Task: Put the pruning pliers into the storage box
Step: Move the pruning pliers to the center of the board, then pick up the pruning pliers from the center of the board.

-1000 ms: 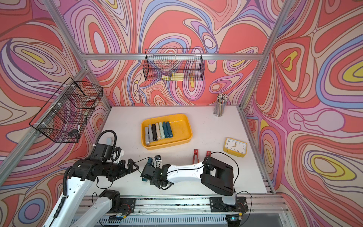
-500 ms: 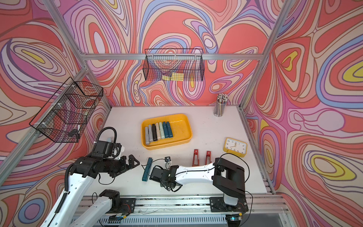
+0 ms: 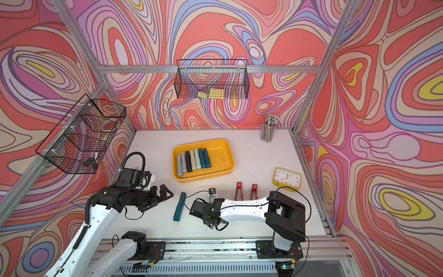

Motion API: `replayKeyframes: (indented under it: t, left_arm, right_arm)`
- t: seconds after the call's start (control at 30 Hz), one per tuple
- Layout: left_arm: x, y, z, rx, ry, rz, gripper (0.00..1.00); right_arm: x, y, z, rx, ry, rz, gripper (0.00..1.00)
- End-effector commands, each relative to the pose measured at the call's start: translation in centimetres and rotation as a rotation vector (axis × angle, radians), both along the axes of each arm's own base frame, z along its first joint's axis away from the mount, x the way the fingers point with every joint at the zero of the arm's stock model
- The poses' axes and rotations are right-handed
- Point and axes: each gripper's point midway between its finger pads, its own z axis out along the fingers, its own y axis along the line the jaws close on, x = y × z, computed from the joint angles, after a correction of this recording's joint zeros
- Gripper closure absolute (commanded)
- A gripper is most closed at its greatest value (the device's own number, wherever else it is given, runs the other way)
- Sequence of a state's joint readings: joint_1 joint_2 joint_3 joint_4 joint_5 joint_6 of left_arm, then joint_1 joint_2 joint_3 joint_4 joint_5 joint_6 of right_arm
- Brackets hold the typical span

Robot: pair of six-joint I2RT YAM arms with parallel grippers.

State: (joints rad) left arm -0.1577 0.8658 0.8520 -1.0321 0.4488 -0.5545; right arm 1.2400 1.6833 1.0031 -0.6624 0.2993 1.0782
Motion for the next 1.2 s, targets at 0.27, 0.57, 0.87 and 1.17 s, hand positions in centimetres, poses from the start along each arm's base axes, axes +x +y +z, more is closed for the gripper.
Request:
replayKeyframes:
  t: [0.27,0.57,0.87,1.17]
  left_arm:
    - [0.4,-0.4,-0.3,-0.015,0.007,-0.003,0.01]
    - [0.5,-0.4,-0.2,-0.017,0.005,0.0,0.01]
    - [0.5,-0.4,-0.1,-0.02,0.003,0.002,0.01]
    - [0.7,-0.6,0.1,-0.033,0.005,0.011,0.01]
  right_arm:
    - [-0.2,-1.6,-3.4,-0.074,0.061,0.01,0.79]
    - [-0.2,-1.3,-3.6,-0.074,0.067,0.023,0.68]
    - [0.1,-1.4,-3.1,-0.075,0.053,0.018,0.61]
    - [0.5,-1.3,-1.5,-0.094,0.042,0.019,1.0]
